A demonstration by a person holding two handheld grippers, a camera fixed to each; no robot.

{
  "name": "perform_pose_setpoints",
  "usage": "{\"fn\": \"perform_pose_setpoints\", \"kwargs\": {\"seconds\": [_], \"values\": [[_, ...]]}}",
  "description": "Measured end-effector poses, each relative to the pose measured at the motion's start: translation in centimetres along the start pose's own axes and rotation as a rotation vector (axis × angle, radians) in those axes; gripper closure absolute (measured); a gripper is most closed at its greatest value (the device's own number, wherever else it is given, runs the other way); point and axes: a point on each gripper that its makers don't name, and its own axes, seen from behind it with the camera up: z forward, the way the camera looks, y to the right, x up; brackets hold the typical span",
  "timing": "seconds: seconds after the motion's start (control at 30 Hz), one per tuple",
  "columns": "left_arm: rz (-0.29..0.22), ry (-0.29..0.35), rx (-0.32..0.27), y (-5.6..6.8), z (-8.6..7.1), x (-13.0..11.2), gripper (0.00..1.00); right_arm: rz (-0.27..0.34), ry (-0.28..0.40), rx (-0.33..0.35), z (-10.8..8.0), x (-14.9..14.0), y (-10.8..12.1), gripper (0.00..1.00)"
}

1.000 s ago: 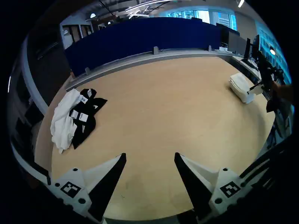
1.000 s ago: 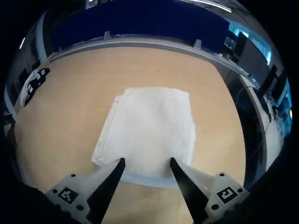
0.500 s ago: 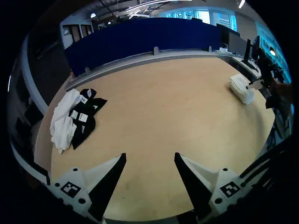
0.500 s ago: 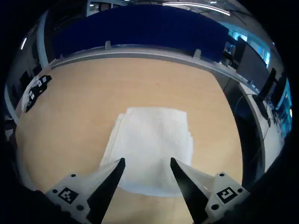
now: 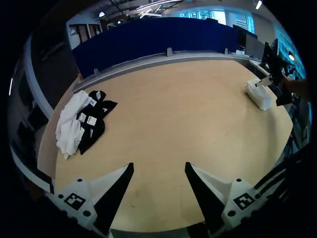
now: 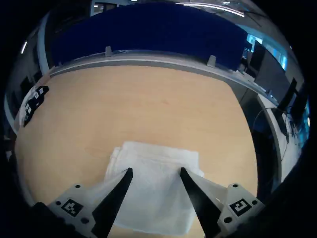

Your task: Fold towel

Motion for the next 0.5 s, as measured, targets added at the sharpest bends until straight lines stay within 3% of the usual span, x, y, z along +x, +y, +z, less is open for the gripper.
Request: {"fn": "perform_pose_setpoints", "kwargs": {"seconds": [0.27, 0.5], "values": [[-0.011, -0.005, 0.013, -0.6, -0.1, -0.3, 0.04, 0.030, -0.025, 0.000, 1.6, -0.3, 0.6, 0.07], [-0.009, -0.002, 0.010, -0.7, 0.0, -0.1, 0.04, 0.009, -0.023, -0.004, 1.0, -0.1, 0.3, 0.07]]}}
